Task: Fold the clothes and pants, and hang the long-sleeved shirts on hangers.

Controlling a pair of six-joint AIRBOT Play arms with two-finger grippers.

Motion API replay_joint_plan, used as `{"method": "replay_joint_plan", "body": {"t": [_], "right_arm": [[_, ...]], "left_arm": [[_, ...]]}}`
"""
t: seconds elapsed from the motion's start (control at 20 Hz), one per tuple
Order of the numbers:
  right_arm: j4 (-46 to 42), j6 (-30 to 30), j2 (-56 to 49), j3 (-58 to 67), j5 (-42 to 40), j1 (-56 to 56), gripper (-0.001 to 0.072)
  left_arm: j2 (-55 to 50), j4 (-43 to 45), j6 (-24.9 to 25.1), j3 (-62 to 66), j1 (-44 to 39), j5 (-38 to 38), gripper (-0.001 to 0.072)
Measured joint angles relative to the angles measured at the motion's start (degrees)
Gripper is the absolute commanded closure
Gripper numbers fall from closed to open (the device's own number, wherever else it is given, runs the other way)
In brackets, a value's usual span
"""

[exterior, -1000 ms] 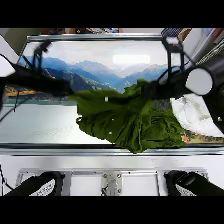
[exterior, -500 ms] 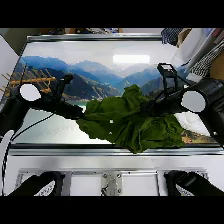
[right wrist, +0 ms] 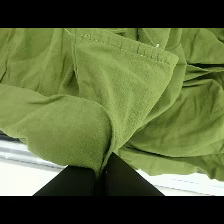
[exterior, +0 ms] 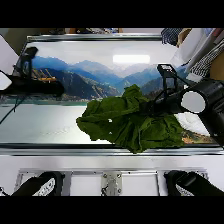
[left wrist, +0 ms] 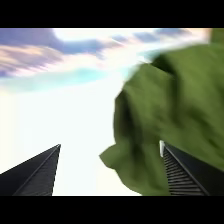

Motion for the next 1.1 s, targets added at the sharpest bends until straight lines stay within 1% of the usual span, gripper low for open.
{"method": "replay_joint_plan", "body": {"t": [0.1,0.25,0.4,0.65,0.75,1.1], "right_arm": [[0.0,0.0,0.0,0.0,0.0,0.0,0.0695],[0.3,0.0,0.0,0.0,0.0,0.0,0.0695],[0.4,-0.1,0.0,0.0,0.1,0.3,0.0695],[0.4,-0.3,0.0,0.0,0.2,0.5,0.0694],[0.4,-0.3,0.0,0.0,0.2,0.5,0.0694],[0.5,-0.2,0.0,0.0,0.2,0.5,0.0694]], "left_arm": [[-0.2,8.9,-0.9,1.6,3.9,3.9,0.0021],[-2.3,17.4,-2.2,2.5,9.7,8.8,0.0021],[-6.7,21.4,-2.9,2.9,14.8,11.5,0.002],[-15.7,23.8,-3.2,3.1,20.2,14.1,0.002],[-19.2,25.4,-3.2,3.1,21.3,16.2,0.0021],[-31.8,38.7,-3.3,3.3,22.4,24.4,0.0021]]}}
